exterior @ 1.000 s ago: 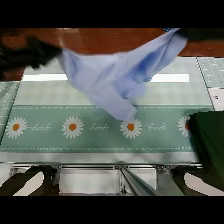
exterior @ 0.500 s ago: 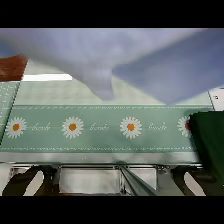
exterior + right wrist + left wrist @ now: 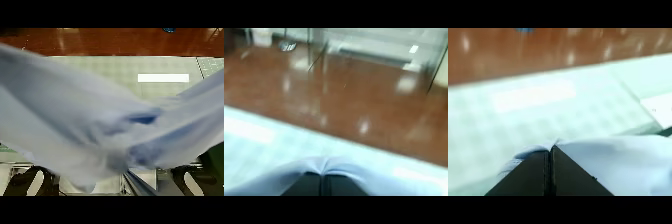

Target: Fold the shirts.

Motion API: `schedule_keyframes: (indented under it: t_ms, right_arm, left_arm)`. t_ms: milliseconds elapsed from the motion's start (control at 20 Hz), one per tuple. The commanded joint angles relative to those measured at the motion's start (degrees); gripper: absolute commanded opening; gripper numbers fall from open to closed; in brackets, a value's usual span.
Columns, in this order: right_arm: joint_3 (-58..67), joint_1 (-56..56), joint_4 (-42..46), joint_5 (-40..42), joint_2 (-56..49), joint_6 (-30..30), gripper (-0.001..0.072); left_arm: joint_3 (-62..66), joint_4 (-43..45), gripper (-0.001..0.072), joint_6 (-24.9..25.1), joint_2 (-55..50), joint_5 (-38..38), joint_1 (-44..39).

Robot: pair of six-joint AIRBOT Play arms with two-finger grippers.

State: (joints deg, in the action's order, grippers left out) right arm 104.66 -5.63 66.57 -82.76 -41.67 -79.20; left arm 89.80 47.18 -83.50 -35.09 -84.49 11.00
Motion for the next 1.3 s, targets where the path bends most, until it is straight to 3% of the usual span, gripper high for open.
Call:
schedule_keyframes:
  t_ms: [0,100,300,450,550,600,650,700,750,850,950,1050,1150,1250]
  right_arm:
    - [-13.5,0.0,-4.0,1.5,-3.0,0.5,0.0023]
    - [-22.2,0.0,-5.7,5.1,-7.1,2.2,0.0023]
    - [-30.1,0.0,-10.8,13.5,-21.9,6.9,0.0023]
    - [-27.8,0.0,-17.4,23.6,-36.0,8.2,0.0023]
    - [-23.5,0.0,-23.7,28.4,-45.8,7.6,0.0066]
    - [-21.2,0.0,-27.0,28.9,-49.9,6.7,0.0169]
    - [-19.2,-0.4,-30.2,28.5,-53.7,5.2,0.0322]
    - [-17.8,-0.5,-32.3,27.2,-56.3,5.2,0.0421]
    - [-16.7,-1.1,-32.6,24.6,-57.9,5.2,0.0422]
    - [-16.0,-3.7,-29.2,18.9,-58.2,5.4,0.0422]
    - [-16.1,-8.0,-23.0,9.8,-56.9,4.2,0.0421]
    - [-19.2,-11.7,-9.8,1.9,-53.8,-3.1,0.0421]
    - [-28.7,-14.7,-1.0,2.9,-46.8,-3.3,0.042]
    - [-41.2,-17.2,-2.3,8.0,-37.5,0.7,0.042]
  left_arm:
    - [-17.9,1.5,0.0017,0.1,-0.3,-0.9,0.0]
    - [-30.3,1.5,0.0016,0.5,-2.2,8.0,0.0]
    - [-49.7,1.5,0.0017,2.8,-10.0,34.1,-3.9]
    - [-50.1,0.8,0.0017,4.6,-20.3,50.2,-7.9]
    - [-45.9,-1.3,0.0017,4.6,-27.8,53.4,-9.3]
    - [-43.4,-2.0,0.0017,4.6,-30.9,53.1,-9.4]
    - [-40.8,-2.0,0.0024,4.6,-33.7,51.6,-9.2]
    - [-38.6,-1.9,0.0164,4.6,-35.8,49.4,-9.0]
    - [-36.6,-1.9,0.0511,4.5,-37.3,45.7,-8.3]
    - [-33.2,3.1,0.0508,7.2,-38.2,35.5,-5.6]
    - [-31.3,12.2,0.0507,4.1,-37.4,24.9,-1.1]
    - [-33.1,16.6,0.0508,2.9,-36.1,15.7,4.4]
    - [-39.6,16.2,0.0508,2.2,-34.3,10.1,10.3]
    - [-47.8,15.8,0.0508,5.4,-30.8,9.4,15.3]
